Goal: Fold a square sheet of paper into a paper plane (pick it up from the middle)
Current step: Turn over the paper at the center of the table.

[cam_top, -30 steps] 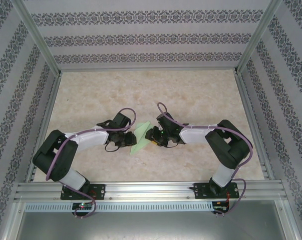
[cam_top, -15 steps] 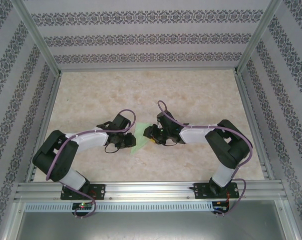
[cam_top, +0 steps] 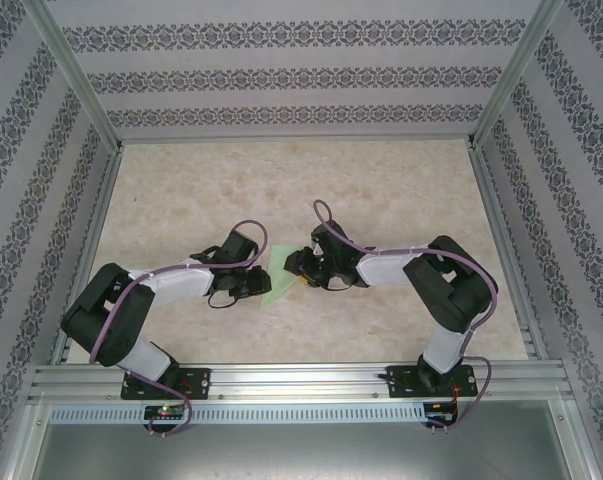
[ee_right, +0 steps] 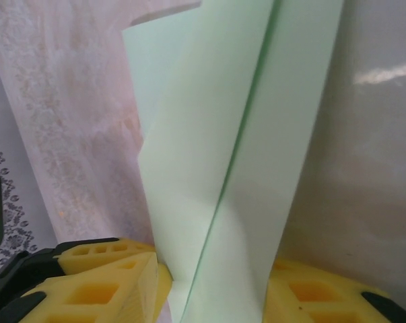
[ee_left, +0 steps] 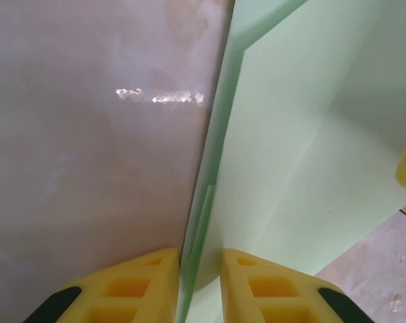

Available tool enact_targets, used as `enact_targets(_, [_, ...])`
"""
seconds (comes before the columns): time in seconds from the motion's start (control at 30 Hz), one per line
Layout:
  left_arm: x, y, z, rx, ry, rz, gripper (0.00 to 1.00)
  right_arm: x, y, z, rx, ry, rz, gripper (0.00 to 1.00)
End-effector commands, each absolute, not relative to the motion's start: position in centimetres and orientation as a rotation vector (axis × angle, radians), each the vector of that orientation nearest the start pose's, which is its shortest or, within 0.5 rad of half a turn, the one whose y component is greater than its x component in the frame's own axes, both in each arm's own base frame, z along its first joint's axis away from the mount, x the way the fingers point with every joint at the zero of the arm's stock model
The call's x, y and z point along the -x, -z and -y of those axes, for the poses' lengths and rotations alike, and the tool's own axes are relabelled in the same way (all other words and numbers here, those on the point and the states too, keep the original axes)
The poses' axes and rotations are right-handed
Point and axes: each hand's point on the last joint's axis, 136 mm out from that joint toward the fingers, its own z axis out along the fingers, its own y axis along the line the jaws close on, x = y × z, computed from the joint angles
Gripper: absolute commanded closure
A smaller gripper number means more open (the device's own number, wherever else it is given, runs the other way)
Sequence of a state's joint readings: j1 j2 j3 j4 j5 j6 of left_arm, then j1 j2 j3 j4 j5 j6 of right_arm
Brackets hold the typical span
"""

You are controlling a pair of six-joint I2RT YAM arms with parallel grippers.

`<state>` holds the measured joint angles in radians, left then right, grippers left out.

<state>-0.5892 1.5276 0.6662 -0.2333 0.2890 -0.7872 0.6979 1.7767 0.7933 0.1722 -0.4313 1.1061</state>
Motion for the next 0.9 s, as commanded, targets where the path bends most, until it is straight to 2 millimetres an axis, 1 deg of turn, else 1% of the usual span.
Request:
enact_targets(0.0, [-22.6, -2.0, 24.4, 0.172, 0.983, -2.863, 0.76, -28.0, -3.6, -32.9, -0.306, -1.280, -2.687, 0.60])
enact_targets(0.17, [-22.6, -2.7, 24.8, 0.205, 1.044, -2.840, 0.76, -28.2, -3.2, -32.8, -0.319, -1.271, -2.685, 0.59])
enact_targets(0.27, [-22.6, -3.2, 24.9, 0.248, 1.091, -2.804, 0.75, -28.2, -3.4, -33.2, -0.296, -1.307, -2.670, 0.59])
enact_targets(0.4, [-22.4, -3.5, 25.3, 0.289, 1.159, -2.775, 0.75, -28.2, -3.4, -33.5, -0.279, -1.324, -2.658, 0.61])
enact_targets(0.5, [-22.3, -3.0, 24.8, 0.313, 1.130, -2.784, 0.75, -28.2, -3.2, -33.5, -0.264, -1.323, -2.660, 0.63])
enact_targets(0.57, [-22.3, -2.9, 24.9, 0.323, 1.134, -2.785, 0.75, -28.1, -3.0, -33.6, -0.259, -1.325, -2.660, 0.65])
enact_targets(0.73, [-22.4, -3.1, 25.1, 0.330, 1.152, -2.778, 0.75, -27.8, -2.7, -33.4, -0.221, -1.309, -2.666, 0.67])
enact_targets(0.8, [-22.5, -3.3, 25.1, 0.332, 1.159, -2.765, 0.76, -27.9, -2.8, -33.3, -0.195, -1.302, -2.650, 0.68])
enact_targets(0.87, [-22.6, -3.4, 25.1, 0.334, 1.163, -2.756, 0.75, -28.1, -3.2, -33.7, -0.154, -1.327, -2.627, 0.69])
